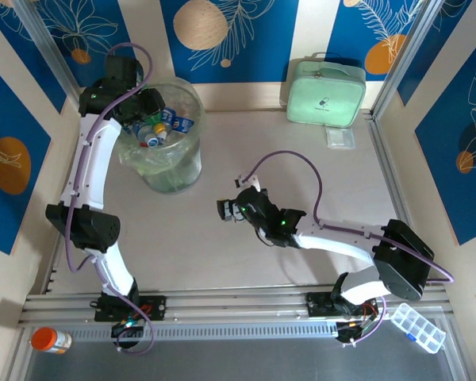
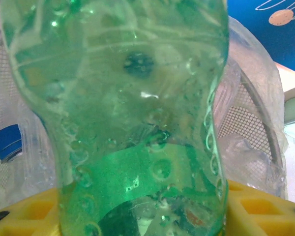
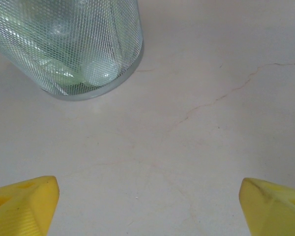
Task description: Put the plastic bottles in the bin
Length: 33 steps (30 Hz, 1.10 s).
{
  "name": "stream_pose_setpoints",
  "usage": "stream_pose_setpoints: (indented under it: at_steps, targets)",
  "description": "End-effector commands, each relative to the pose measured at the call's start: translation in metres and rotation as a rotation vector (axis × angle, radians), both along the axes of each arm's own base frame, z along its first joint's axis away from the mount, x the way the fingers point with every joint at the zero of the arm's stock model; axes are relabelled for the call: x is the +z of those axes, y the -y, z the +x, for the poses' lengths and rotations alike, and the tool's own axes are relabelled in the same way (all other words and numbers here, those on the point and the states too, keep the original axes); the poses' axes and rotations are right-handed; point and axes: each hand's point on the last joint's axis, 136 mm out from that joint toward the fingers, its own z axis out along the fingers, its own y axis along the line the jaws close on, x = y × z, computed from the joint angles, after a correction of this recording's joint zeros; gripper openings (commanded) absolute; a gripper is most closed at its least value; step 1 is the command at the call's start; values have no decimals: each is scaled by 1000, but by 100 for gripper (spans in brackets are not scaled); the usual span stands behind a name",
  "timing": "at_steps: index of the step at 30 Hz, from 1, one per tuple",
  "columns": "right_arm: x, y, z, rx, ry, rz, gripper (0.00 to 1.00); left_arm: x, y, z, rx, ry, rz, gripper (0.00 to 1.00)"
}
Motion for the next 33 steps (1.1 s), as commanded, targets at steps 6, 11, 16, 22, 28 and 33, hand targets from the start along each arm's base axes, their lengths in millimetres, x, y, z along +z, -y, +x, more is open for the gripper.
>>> stream_pose_setpoints:
  at_steps: [6,11,16,22,28,33]
  targets:
    - [12,-5,5,-9,30,-9,95,-22,-4,-4,44,-90,19,52]
    - [9,-5,5,-10,26,-16,95,-24,-2,-8,50,-95,19,62]
    - [8,-6,6,-8,25,-16,95,-22,-1,-10,59,-92,12,74]
    - [9,-5,6,-13,26,-18,95,-26,6,-9,41,-93,-13,73]
    - [9,-5,6,-17,26,-19,95,-28,7,-11,34,-92,-7,67]
    - [8,-6,6,-14,21,-17,95,-20,6,-18,30,-75,-8,70]
